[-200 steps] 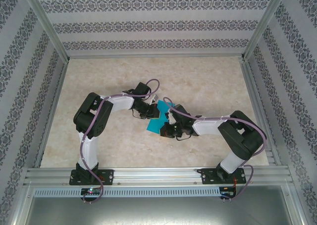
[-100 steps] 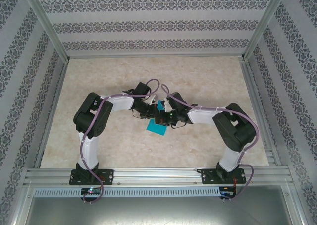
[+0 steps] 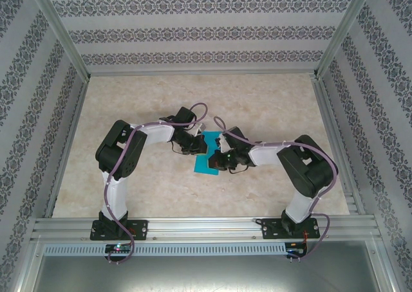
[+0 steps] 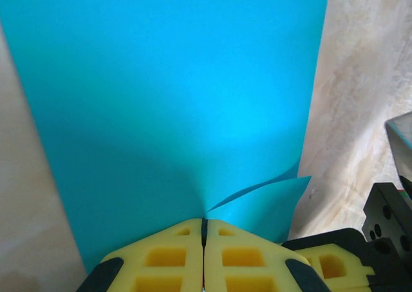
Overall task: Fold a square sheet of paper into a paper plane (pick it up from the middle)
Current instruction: Fold the triangle a second time at the center of the table.
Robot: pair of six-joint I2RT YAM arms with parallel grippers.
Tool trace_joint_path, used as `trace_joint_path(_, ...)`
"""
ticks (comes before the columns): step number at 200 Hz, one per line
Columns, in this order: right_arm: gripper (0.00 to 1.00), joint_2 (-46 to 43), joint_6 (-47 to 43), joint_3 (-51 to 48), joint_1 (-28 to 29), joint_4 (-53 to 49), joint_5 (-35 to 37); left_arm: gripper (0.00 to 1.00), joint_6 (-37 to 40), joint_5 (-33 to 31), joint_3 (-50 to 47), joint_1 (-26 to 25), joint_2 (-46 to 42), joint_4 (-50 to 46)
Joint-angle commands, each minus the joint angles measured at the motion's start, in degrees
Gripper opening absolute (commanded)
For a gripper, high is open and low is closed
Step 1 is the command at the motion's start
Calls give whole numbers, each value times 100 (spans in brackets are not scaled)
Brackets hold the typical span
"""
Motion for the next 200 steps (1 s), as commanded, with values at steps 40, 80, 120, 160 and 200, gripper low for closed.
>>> trace_joint_path(40,1,-473,184,-948,100,-231,44,8,155,-704,-30,63,289,-565)
trace_joint_path(80,1,-1224,383,-957,105,-379,13,8,158,-693,-8,59,289,-587)
trace_joint_path(120,0,-916,401,-406,17,-113,15,8,118,-642,21,57,273,-568)
trace_joint_path(160,0,-123,330,117,-13,62,-95,8,121,-632,-9,56,192,-580)
trace_joint_path(200,1,254,248,-36,-134,179,-77,8,172,-641,-14,56,149,-627)
